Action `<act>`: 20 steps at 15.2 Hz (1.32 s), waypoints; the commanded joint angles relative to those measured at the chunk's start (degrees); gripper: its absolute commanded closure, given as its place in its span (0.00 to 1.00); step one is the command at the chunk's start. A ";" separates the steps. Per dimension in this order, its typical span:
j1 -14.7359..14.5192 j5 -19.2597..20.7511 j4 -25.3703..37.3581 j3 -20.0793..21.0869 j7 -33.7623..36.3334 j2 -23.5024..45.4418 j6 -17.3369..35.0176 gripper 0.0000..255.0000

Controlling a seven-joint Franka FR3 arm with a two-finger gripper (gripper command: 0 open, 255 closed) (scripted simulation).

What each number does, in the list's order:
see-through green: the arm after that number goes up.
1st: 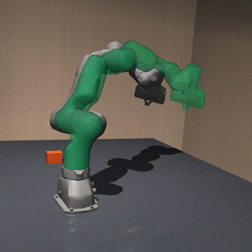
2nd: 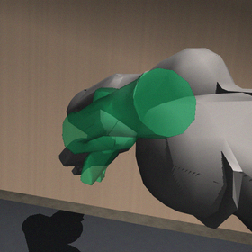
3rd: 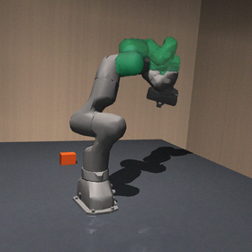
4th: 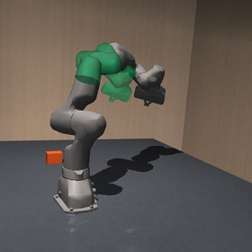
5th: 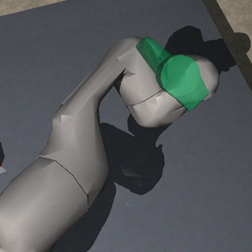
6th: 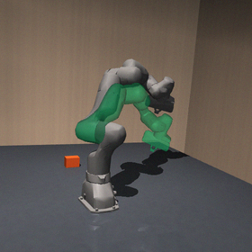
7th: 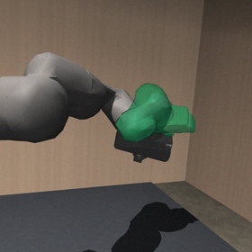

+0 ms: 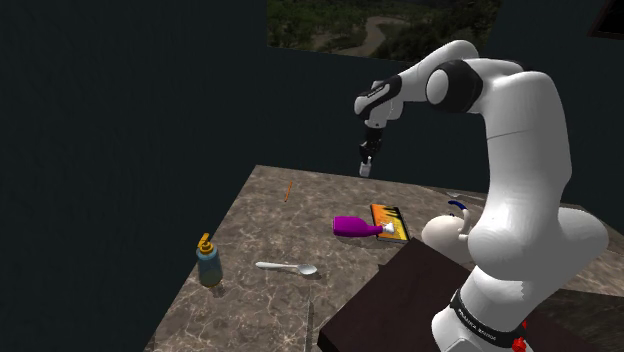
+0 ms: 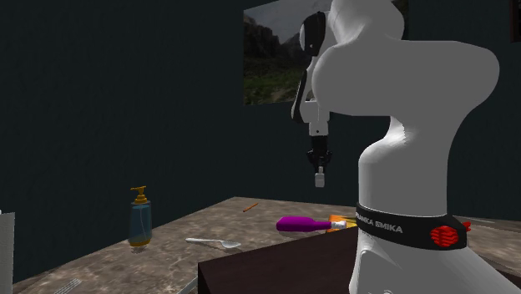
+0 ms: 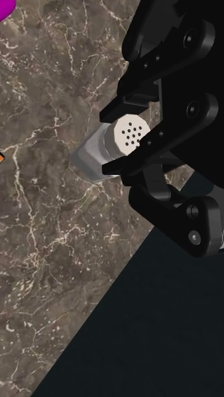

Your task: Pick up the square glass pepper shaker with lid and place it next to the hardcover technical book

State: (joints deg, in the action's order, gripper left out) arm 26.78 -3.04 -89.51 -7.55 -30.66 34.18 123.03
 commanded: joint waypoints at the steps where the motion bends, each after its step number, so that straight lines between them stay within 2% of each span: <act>1: 0.11 -0.12 -0.49 0.06 -0.14 0.81 1.32 1.00; 20: 0.69 -1.11 -1.00 0.88 -0.46 10.09 11.09 1.00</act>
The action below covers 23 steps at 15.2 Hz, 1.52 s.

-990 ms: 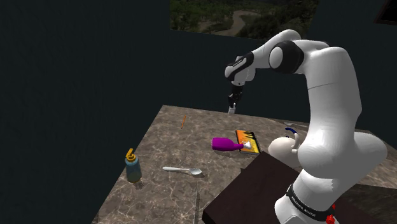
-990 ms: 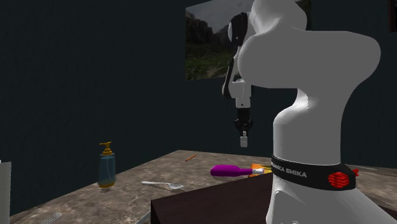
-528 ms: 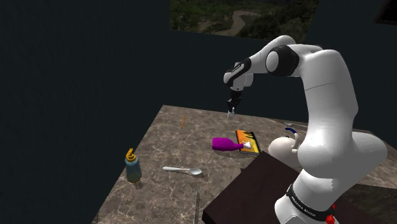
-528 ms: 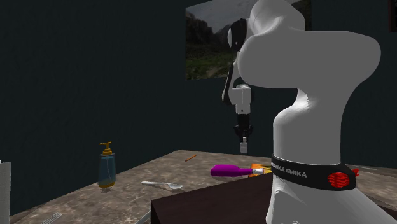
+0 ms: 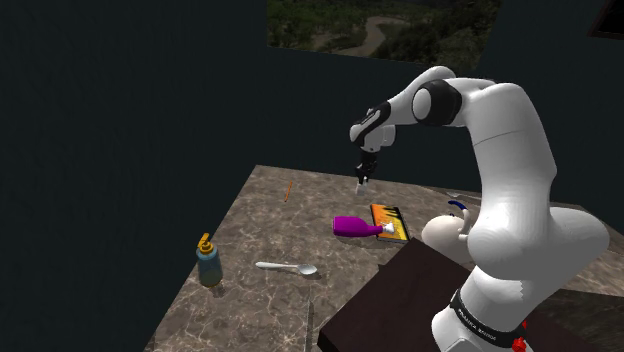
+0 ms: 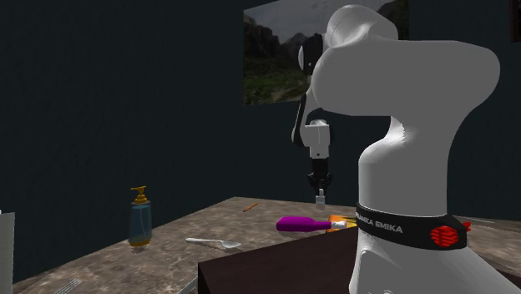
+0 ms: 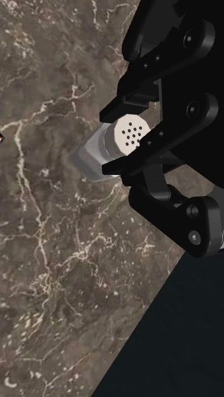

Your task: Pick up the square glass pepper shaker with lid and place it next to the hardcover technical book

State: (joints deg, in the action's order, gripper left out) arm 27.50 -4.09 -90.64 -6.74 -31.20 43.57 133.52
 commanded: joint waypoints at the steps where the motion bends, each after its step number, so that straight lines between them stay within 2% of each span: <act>1: -0.04 -0.06 0.12 0.07 0.08 0.70 0.60 1.00; 8: -0.03 -0.06 0.14 0.07 0.08 0.70 0.60 1.00; 9: -0.03 -0.06 0.13 0.07 0.08 0.70 0.60 0.00; 14: -0.03 -0.06 0.13 0.07 0.07 0.70 0.60 0.00; 18: -0.46 0.43 -0.17 -0.35 0.35 -4.15 -3.95 0.00; 23: -0.46 0.43 -0.17 -0.35 0.35 -4.15 -3.95 0.00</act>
State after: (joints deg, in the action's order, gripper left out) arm 27.05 -3.66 -90.81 -7.09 -30.85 39.44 129.62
